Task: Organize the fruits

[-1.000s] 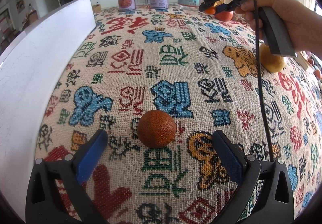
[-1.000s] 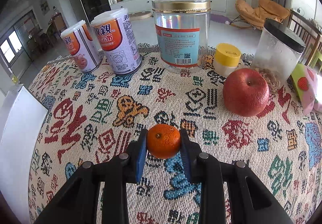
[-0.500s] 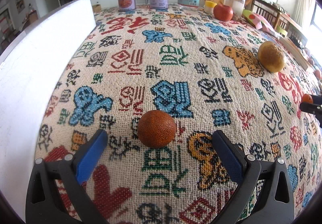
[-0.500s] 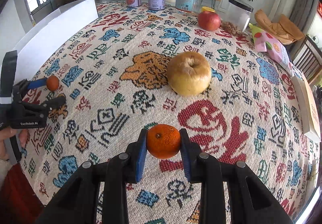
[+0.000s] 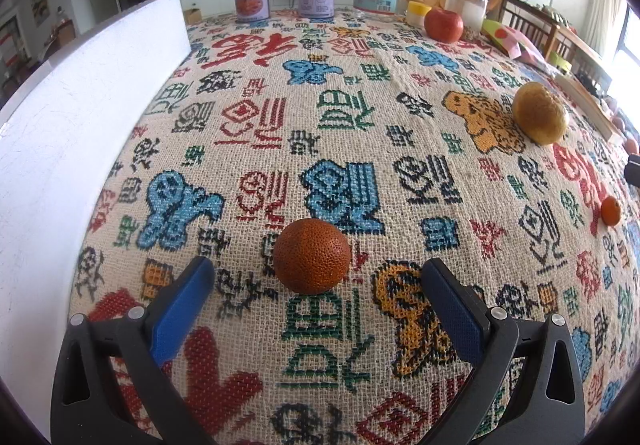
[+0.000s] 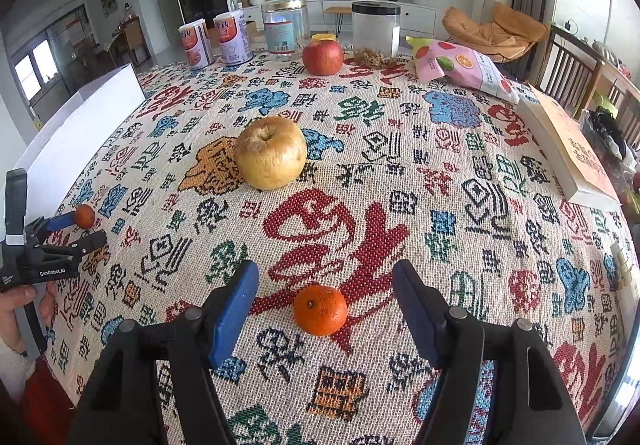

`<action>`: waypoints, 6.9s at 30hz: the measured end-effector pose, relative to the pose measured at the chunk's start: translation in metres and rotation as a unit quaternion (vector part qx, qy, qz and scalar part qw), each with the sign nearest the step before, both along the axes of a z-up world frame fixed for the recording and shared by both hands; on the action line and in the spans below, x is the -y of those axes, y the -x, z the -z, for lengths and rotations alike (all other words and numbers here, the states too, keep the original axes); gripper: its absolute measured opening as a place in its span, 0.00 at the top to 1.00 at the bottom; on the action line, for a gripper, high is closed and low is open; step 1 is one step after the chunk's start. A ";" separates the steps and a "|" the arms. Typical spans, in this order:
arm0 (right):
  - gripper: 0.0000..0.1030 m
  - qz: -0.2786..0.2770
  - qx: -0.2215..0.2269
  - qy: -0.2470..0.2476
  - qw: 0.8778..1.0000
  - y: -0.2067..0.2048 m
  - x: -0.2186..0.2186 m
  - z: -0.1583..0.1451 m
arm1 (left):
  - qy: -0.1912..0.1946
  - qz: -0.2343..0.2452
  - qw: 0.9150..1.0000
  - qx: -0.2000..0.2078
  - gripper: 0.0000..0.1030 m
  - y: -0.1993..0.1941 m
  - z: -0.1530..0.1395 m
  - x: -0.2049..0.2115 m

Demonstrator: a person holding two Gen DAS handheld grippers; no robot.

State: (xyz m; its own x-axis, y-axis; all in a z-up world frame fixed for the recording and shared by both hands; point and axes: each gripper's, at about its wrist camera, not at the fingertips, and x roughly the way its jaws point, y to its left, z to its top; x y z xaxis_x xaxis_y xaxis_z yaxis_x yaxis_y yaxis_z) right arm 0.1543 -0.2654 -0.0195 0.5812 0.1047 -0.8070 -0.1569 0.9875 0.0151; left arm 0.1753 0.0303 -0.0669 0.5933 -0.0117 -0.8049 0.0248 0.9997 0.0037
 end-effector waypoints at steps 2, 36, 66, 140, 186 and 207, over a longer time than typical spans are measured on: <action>0.26 -0.002 -0.004 0.017 1.000 -0.017 -0.019 -0.007 | 0.000 0.000 1.000 0.000 0.00 0.000 0.000 0.000; 0.26 -0.017 0.008 0.010 1.000 0.036 -0.107 0.049 | -0.001 0.000 1.000 0.000 0.00 0.000 0.000 0.000; 0.00 -0.003 -0.050 -0.092 0.994 0.033 -0.080 0.034 | 0.018 0.066 0.997 -0.026 0.49 -0.008 -0.011 -0.005; 0.03 0.035 0.004 0.013 0.999 0.074 -0.037 0.053 | 0.009 0.028 1.000 0.007 0.03 0.038 -0.006 0.065; 0.00 0.034 -0.003 0.026 0.999 0.063 -0.044 0.060 | 0.062 0.059 0.996 0.007 0.01 -0.025 -0.036 0.088; 0.00 0.029 -0.003 0.026 0.999 0.067 -0.045 0.060 | 0.061 0.014 0.998 0.026 0.02 -0.333 -0.030 0.196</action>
State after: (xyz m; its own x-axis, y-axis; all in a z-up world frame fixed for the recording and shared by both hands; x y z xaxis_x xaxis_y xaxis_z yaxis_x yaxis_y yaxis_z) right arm 0.0877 -0.2208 -0.0793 0.5806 0.0294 -0.8137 -0.0999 0.9944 -0.0354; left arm 0.5084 -0.1652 -0.0367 0.6320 -0.1259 -0.7647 0.0566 0.9916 -0.1164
